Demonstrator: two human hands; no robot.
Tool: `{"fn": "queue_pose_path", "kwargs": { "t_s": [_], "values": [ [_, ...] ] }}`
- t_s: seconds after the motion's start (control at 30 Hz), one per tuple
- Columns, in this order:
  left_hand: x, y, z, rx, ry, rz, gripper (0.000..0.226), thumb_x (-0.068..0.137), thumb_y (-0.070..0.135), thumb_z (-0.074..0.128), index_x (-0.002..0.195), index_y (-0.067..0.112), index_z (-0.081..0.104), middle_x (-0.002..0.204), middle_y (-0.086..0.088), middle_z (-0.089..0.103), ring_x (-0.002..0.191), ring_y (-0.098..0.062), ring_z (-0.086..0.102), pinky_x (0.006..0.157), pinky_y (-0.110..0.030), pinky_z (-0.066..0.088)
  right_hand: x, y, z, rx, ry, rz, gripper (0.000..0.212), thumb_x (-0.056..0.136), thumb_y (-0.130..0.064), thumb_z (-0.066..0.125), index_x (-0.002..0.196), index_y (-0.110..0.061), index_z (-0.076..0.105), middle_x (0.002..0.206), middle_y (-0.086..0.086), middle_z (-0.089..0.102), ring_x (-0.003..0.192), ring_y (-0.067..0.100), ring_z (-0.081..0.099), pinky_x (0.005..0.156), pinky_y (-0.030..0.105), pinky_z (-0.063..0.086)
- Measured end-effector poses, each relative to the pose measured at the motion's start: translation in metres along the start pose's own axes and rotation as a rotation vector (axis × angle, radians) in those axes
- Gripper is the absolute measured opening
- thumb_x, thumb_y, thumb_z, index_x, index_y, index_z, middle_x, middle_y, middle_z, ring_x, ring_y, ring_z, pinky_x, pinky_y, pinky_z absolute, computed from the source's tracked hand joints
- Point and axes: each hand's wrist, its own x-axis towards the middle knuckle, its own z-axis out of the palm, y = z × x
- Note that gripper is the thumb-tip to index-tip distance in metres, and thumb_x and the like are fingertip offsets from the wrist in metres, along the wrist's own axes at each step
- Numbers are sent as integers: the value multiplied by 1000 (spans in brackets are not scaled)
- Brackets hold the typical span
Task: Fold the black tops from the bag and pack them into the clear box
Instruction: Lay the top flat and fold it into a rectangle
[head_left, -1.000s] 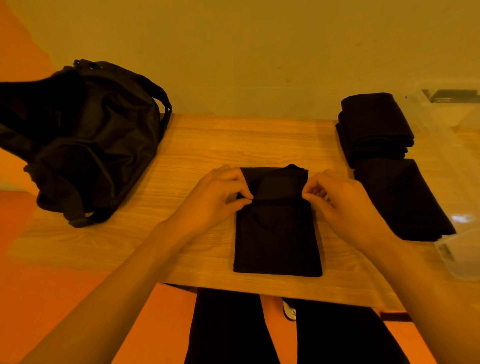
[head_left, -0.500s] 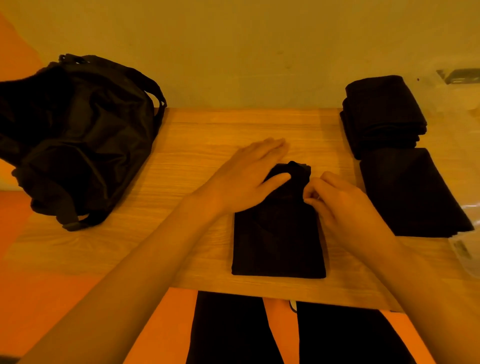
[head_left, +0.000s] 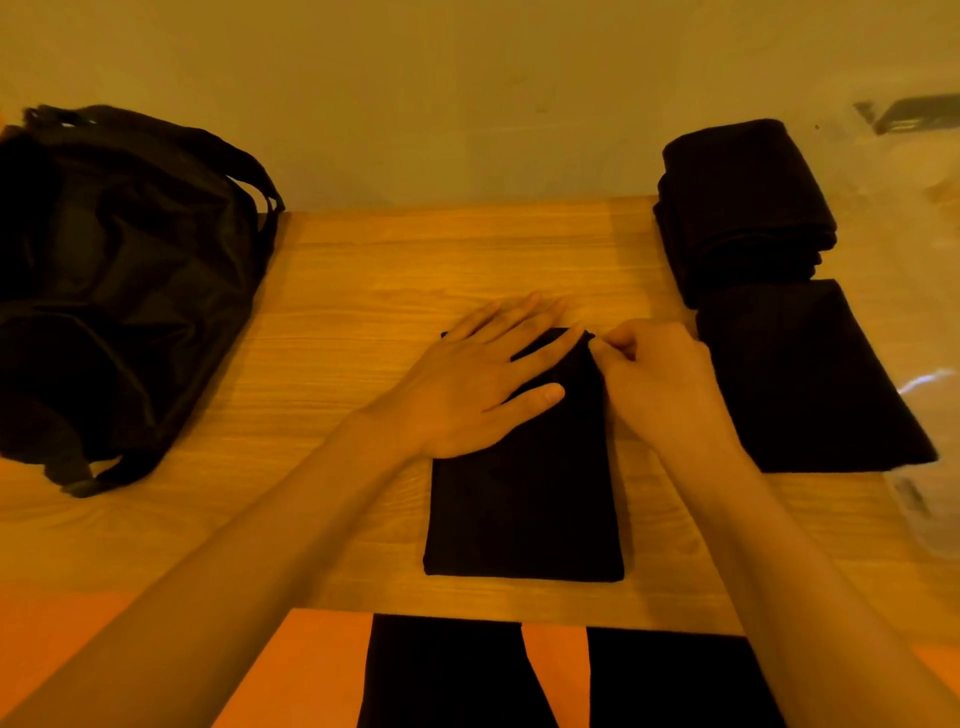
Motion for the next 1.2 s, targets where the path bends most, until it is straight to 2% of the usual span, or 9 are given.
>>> {"fn": "queue_pose_path", "kwargs": {
  "t_s": [0.2,0.33,0.43,0.57,0.77,0.87,0.93,1.07,1.2],
  "values": [
    [-6,-3,2,-83,107,82,70,101,66,1,161,35,15,171,0,1,157,-16,-7,127,-43,0,8,1,-4,27,-36,64,17,100,-14,57,102,-23,71,95,0,68,82,17,68,58,20,46],
    [-8,-6,1,-177,170,146,73,100,69,9,159,31,30,171,-6,6,158,-23,-4,126,-52,4,1,-1,-6,136,-60,113,15,100,-21,60,92,-23,72,82,-1,68,71,11,65,49,17,43],
    [-8,-5,1,-144,170,180,75,99,70,9,156,30,36,170,-9,8,158,-26,-3,126,-53,3,2,-3,-6,199,-108,219,23,100,-23,58,83,-15,71,67,1,62,57,13,59,46,25,40],
    [-7,-5,1,-97,146,198,75,99,71,7,155,33,39,170,-9,8,158,-27,-3,125,-56,4,4,-8,-7,542,-164,405,27,98,-11,56,72,-8,58,48,-3,45,33,5,35,33,19,23],
    [-7,-4,0,-66,122,199,74,98,72,5,154,38,38,171,-9,2,157,-27,-7,124,-58,6,12,-10,-5,1034,-235,575,8,98,-8,55,95,-4,61,55,-2,47,34,5,29,29,19,22],
    [-7,-5,0,-59,119,205,73,98,72,6,155,39,38,171,-9,2,157,-27,-7,124,-58,7,6,-9,-6,1153,-194,549,15,99,-9,52,106,-4,64,61,-1,46,38,5,29,32,19,24],
    [-7,-5,1,-65,126,214,74,98,72,7,155,37,38,170,-10,3,157,-28,-6,124,-58,7,1,-9,-8,1073,-143,489,21,99,-7,48,110,-8,66,60,-1,51,40,6,33,34,20,26],
    [-8,-3,0,-189,199,228,78,99,71,14,156,25,39,169,-15,11,158,-29,2,124,-58,8,-6,-9,-9,571,14,270,22,97,-7,51,108,-23,61,77,0,64,48,7,50,40,24,36],
    [-15,-3,0,-314,401,126,86,101,67,15,152,2,39,163,-17,29,155,-30,19,123,-59,17,-5,-11,-4,84,159,-41,15,100,-13,57,109,-24,63,100,-10,62,84,5,61,66,16,47]
  ]
}}
